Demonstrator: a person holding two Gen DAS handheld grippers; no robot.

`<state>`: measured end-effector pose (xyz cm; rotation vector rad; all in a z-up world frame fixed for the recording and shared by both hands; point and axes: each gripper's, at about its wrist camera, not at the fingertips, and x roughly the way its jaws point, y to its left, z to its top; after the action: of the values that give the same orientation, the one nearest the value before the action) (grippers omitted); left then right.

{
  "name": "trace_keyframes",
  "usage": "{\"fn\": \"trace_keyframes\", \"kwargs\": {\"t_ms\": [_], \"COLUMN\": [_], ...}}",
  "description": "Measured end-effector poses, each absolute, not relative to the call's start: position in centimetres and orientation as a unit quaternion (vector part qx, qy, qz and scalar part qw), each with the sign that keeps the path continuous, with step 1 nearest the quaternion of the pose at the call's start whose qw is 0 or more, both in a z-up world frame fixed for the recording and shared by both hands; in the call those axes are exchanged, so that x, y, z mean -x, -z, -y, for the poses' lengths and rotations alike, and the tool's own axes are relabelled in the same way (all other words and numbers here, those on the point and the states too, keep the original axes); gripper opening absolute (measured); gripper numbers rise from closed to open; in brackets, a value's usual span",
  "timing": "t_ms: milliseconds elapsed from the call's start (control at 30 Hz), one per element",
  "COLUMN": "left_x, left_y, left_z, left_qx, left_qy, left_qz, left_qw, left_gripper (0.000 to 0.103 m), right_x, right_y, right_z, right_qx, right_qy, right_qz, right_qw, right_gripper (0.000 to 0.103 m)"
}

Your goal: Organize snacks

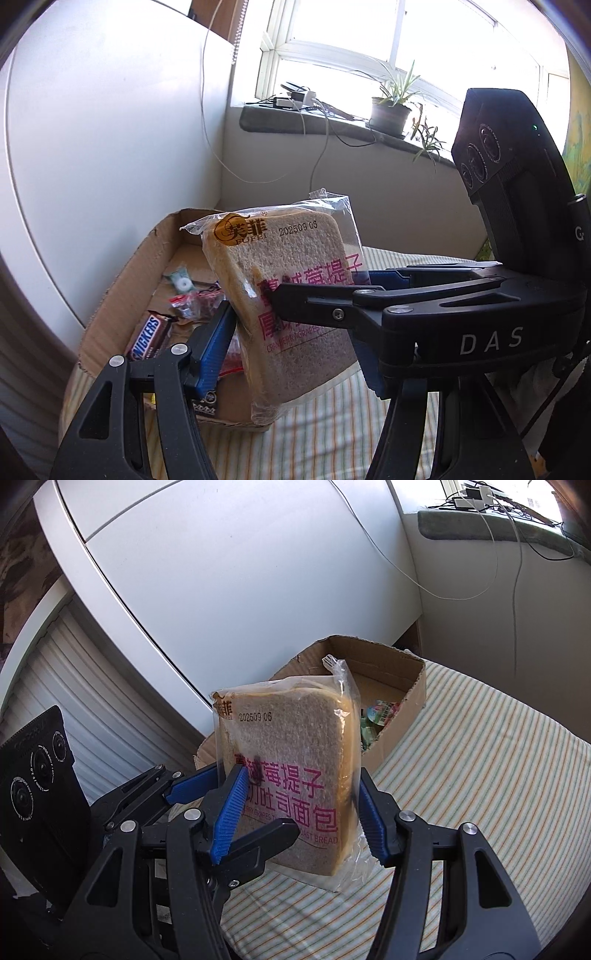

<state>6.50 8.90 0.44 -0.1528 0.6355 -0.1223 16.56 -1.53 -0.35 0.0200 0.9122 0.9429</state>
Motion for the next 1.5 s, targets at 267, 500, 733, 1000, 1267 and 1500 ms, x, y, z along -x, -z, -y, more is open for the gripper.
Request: {"fn": "trace_keyframes", "kwargs": {"t_ms": [267, 500, 733, 1000, 1267, 1500], "left_x": [-6.2, -6.5, -6.6, -6.7, -6.3, -5.2], "left_y": [-0.3, 0.2, 0.9, 1.3, 0.8, 0.5], "left_z": [-11.2, -12.6, -12.8, -13.2, -13.2, -12.6], "left_qx": [0.081, 0.085, 0.083, 0.082, 0.073, 0.06], "left_qy": [0.033, 0.019, 0.014, 0.004, -0.003, -0.007], "left_qz": [-0.312, -0.317, -0.322, -0.326, -0.32, -0.313], "left_qw": [0.946, 0.944, 0.943, 0.942, 0.945, 0.948], "left_gripper": [0.061, 0.061, 0.061, 0.061, 0.061, 0.061], "right_x": [-16.5, -16.5, -16.3, -16.4, -15.9, -14.5], "right_y": [0.7, 1.3, 1.7, 1.2, 0.2, -0.9], "right_z": [-2.0, -3.6, -4.2, -4.1, -2.3, -0.7], "right_qx": [0.002, 0.008, 0.022, 0.017, 0.016, 0.034], "right_qy": [-0.453, -0.459, -0.455, -0.443, -0.431, -0.413], "right_qz": [-0.428, -0.435, -0.437, -0.434, -0.422, -0.396], "right_qw": [0.782, 0.775, 0.775, 0.785, 0.797, 0.82], "right_gripper": [0.06, 0.06, 0.06, 0.061, 0.069, 0.077]}}
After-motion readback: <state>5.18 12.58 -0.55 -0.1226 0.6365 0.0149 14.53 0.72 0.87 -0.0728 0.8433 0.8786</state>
